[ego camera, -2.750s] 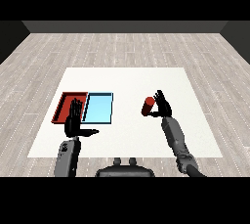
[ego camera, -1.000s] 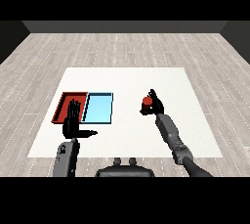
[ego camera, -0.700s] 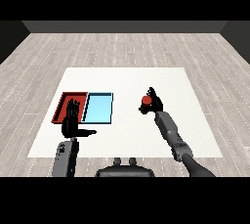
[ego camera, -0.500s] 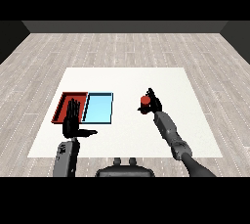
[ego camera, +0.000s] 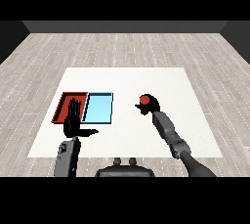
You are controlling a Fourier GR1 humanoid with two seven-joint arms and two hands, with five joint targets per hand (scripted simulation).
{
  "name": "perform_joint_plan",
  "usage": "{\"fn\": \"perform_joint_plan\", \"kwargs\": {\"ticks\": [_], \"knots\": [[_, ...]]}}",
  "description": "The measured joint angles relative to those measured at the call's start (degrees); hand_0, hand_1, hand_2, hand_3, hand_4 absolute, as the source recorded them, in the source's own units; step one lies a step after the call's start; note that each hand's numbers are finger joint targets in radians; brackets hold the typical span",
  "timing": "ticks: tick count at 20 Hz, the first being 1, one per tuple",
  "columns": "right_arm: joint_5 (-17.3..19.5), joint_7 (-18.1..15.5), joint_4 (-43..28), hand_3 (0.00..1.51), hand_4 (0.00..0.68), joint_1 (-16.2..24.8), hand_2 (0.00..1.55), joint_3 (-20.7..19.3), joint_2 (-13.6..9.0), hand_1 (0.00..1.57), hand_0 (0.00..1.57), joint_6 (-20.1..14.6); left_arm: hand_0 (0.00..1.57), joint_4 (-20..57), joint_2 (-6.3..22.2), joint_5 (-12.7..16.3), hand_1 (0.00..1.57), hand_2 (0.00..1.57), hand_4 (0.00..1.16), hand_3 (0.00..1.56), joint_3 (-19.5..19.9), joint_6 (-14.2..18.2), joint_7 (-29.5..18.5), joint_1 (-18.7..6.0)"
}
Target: Pick the red can and put it in the red box
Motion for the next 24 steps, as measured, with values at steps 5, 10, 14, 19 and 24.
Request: {"fn": "perform_joint_plan", "kwargs": {"ticks": [5, 10, 14, 19, 24], "knots": [[1.7, -0.25, 0.88, 1.42, 0.551, -0.62, 1.47, 0.83, -0.02, 1.53, 1.53, -2.55, 0.0, -0.51, 0.35, 0.81, 0.0, 0.0, 0.0, 0.0, 0.36, -0.55, 0.46, 0.52], [2.75, 1.19, 2.66, 1.41, 0.552, -2.4, 1.47, 1.0, -0.27, 1.55, 1.55, -3.61, 0.0, -0.48, 0.77, 1.25, 0.0, 0.0, 0.0, 0.0, 0.77, -1.22, 0.2, 1.57], [3.33, 1.61, 1.46, 1.4, 0.578, -1.52, 1.47, 1.33, -0.07, 1.53, 1.53, -4.06, 0.0, 1.08, 0.18, 0.43, 0.0, 0.0, 0.0, 0.0, 0.44, -0.28, -0.17, -0.15], [3.16, 1.44, -3.11, 1.38, 0.586, -1.22, 1.47, 1.35, -0.11, 1.54, 1.54, -5.12, 0.0, 0.16, 0.27, 1.01, 0.0, 0.0, 0.0, 0.0, 0.28, -1.0, -0.1, 0.95], [2.47, 3.12, -10.81, 1.38, 0.583, 0.84, 1.46, 1.85, -0.49, 1.54, 1.54, -4.94, 0.0, 1.22, 0.26, 0.37, 0.0, 0.0, 0.0, 0.0, 0.01, -0.7, 0.08, -0.39]]}}
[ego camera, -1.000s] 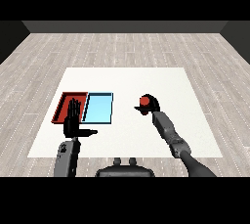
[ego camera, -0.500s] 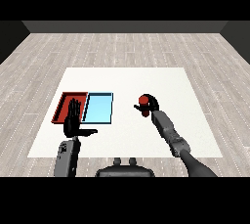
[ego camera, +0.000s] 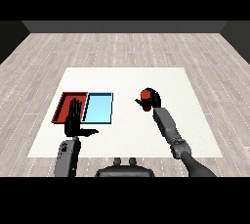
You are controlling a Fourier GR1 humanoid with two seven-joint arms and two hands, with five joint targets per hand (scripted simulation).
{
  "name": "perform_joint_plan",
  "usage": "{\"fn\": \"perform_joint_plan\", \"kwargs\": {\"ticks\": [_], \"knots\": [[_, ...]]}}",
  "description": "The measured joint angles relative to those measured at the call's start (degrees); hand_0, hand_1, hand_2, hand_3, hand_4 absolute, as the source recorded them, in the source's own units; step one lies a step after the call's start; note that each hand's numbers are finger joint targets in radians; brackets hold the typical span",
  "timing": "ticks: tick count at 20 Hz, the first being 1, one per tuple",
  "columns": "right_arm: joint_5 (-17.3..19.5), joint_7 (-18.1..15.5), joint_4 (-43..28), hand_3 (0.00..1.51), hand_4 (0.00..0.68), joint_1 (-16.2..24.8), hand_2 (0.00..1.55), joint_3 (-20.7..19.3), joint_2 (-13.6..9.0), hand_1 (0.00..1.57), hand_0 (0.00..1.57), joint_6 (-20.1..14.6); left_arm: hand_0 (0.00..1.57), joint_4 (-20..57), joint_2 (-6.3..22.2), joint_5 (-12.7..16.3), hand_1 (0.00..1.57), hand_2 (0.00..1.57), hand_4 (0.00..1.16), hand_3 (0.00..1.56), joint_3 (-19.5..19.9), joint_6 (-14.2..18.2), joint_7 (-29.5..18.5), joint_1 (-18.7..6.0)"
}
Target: Pick the red can and put it in the red box
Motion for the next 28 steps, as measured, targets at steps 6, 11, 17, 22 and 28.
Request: {"fn": "perform_joint_plan", "kwargs": {"ticks": [6, 11, 17, 22, 28], "knots": [[-1.4, 3.34, -14.92, 1.4, 0.623, 6.11, 1.47, 1.23, -1.72, 1.54, 1.54, 1.15, 0.0, -0.96, 0.27, -1.16, 0.0, 0.0, 0.0, 0.0, -1.14, 0.02, 0.97, -0.01], [-3.16, 5.35, -27.92, 1.39, 0.633, 11.49, 1.42, 2.04, -2.59, 1.46, 1.46, 2.51, 0.0, -4.41, -1.01, -2.25, 0.0, 0.0, 0.0, 0.0, -5.97, 1.72, 5.97, -1.3], [-3.48, 10.62, -44.75, 1.38, 0.622, 18.44, 1.41, 5.06, -1.19, 1.44, 1.44, 0.78, 0.0, -5.79, -1.67, -5.22, 0.0, 0.0, 0.0, 0.0, -11.25, 4.79, 11.08, -2.93], [-2.29, 12.4, -51.78, 1.38, 0.634, 21.16, 1.42, 16.33, 2.77, 1.44, 1.44, -9.92, 0.0, -5.15, -1.81, -6.7, 0.0, 0.0, 0.0, 0.0, -14.34, 7.08, 13.68, -4.65], [-1.58, 12.2, -56.51, 1.4, 0.621, 23.34, 1.43, 22.73, 4.07, 1.45, 1.45, -15.77, 0.0, -1.16, -1.86, -7.63, 0.0, 0.0, 0.0, 0.0, -19.24, 12.47, 15.37, -8.38]]}}
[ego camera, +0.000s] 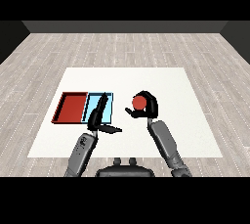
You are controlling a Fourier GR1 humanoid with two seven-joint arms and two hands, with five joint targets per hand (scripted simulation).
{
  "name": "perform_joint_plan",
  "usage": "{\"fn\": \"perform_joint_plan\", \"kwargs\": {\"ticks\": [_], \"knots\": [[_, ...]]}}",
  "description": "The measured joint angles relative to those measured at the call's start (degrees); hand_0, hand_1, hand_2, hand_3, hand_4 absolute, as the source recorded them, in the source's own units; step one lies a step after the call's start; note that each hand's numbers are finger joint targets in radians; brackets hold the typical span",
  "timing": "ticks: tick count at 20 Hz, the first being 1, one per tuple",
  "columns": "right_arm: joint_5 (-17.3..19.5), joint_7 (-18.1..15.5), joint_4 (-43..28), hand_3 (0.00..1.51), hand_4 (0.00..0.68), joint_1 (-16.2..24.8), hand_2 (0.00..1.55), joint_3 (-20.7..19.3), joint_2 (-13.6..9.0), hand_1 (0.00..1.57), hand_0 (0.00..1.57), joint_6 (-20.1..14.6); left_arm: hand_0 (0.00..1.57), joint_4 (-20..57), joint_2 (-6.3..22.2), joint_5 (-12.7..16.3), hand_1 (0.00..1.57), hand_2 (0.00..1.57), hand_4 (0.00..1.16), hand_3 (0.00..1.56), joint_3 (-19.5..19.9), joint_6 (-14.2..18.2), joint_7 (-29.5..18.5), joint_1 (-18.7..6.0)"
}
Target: Pick the red can and put it in the red box
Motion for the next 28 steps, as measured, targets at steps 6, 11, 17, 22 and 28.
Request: {"fn": "perform_joint_plan", "kwargs": {"ticks": [6, 11, 17, 22, 28], "knots": [[0.2, 0.2, -3.04, 1.4, 0.63, 0.5, 1.44, 4.37, 0.29, 1.44, 1.44, -2.92, 0.0, 6.18, -0.01, 1.54, 0.0, 0.0, 0.0, 0.0, -3.59, 3.51, -0.57, -3.39], [1.08, 0.73, -5.1, 1.39, 0.659, 0.79, 1.44, 4.3, 0.32, 1.46, 1.46, -2.17, 0.0, 10.5, -0.02, 2.7, 0.0, 0.0, 0.0, 0.0, -4.86, 4.57, -2.45, -3.91], [0.8, -0.29, -5.47, 1.38, 0.654, 1.75, 1.43, 6.11, 0.37, 1.46, 1.46, -2.86, 0.0, 13.01, -0.02, 5.02, 0.0, 0.0, 0.0, 0.0, -7.19, 6.58, -2.55, -4.95], [0.15, -1.93, -4.58, 1.39, 0.675, 1.45, 1.44, 8.28, 0.39, 1.47, 1.47, -3.63, 0.0, 14.5, -0.02, 6.55, 0.0, 0.0, 0.0, 0.0, -8.13, 7.14, -2.56, -6.07], [-1.6, -2.27, -4.67, 1.4, 0.654, 0.51, 1.44, 10.31, 0.39, 1.46, 1.46, -5.68, 0.0, 17.28, 0.03, 9.41, 0.0, 0.0, 0.0, 0.0, -10.26, 9.14, -4.29, -8.26]]}}
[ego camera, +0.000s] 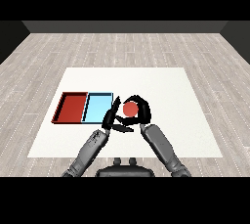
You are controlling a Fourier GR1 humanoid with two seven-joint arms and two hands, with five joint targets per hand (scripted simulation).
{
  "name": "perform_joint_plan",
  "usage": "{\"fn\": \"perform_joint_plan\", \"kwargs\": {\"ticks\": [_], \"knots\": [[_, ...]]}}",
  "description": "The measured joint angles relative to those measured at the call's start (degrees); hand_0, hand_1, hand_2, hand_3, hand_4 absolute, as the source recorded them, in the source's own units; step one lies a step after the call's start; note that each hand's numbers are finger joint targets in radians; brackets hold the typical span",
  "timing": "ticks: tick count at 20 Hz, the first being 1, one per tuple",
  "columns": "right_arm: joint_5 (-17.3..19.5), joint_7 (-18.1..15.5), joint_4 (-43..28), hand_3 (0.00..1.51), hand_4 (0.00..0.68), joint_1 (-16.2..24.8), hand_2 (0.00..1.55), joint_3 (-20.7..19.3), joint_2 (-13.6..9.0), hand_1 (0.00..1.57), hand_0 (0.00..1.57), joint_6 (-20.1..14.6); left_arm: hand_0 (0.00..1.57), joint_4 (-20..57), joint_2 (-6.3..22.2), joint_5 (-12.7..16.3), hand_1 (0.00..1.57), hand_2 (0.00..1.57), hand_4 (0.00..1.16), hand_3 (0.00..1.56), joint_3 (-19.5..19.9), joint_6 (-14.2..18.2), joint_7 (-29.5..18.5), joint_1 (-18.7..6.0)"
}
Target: Pick the red can and put it in the red box
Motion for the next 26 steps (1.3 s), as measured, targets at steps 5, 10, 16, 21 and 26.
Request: {"fn": "perform_joint_plan", "kwargs": {"ticks": [5, 10, 16, 21, 26], "knots": [[-2.05, 0.32, -2.13, 1.42, 0.66, 0.52, 1.46, 3.43, 0.0, 1.51, 1.51, -1.9, 0.0, 2.18, -0.03, 1.97, 0.0, 0.0, 0.0, 0.0, -1.55, 0.15, -1.74, -1.05], [-3.99, -1.04, -1.28, 1.42, 0.659, -0.12, 1.46, 3.41, 0.0, 1.53, 1.53, -1.53, 0.0, 3.86, -0.04, 4.65, 0.0, 0.0, 0.0, 0.0, -2.15, 0.47, -2.08, -3.21], [-5.45, -1.51, 1.04, 1.41, 0.639, -3.05, 1.46, 5.18, -0.15, 1.51, 1.51, -3.57, 0.0, 3.42, 0.42, 4.98, 0.0, 0.0, 0.0, 0.0, -2.12, -0.48, -1.05, -2.92], [-5.5, -2.31, 2.26, 1.4, 0.654, -3.4, 1.47, 5.78, -0.1, 1.56, 1.56, -3.94, 1.45, 5.04, 0.29, 7.23, 1.45, 1.48, 1.11, 1.42, -3.18, 6.02, -3.29, -3.23], [-6.36, -2.73, 2.97, 1.39, 0.653, -4.4, 1.45, 8.39, -0.46, 1.5, 1.5, -6.85, 1.57, 5.89, 0.84, 10.45, 1.57, 1.57, 1.12, 1.48, -6.05, 13.3, -3.99, -4.37]]}}
